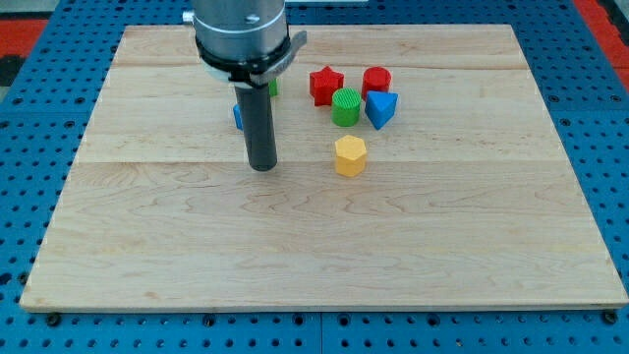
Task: Push the yellow hexagon closer to the blue triangle
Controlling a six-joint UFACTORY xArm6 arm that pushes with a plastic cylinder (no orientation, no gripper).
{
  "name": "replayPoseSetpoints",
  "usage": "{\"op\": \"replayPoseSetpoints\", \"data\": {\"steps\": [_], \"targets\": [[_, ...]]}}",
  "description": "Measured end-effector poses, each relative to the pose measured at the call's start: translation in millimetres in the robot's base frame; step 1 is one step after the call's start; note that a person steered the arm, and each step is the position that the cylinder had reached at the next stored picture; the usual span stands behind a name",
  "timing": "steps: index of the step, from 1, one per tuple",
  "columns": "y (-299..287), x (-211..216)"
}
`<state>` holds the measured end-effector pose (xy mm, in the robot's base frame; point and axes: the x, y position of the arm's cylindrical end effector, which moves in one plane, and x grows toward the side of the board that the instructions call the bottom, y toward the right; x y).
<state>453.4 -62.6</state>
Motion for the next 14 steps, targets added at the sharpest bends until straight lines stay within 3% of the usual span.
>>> {"op": "replayPoseSetpoints", "data": {"steps": [1,4,6,8,11,13,14], "targets": [[0.0,0.0],[96.9,-11.2],[126.7,-13.9],[151.9,-23.0],[176.1,24.2],[192.8,22.2],[192.8,0.3]]}}
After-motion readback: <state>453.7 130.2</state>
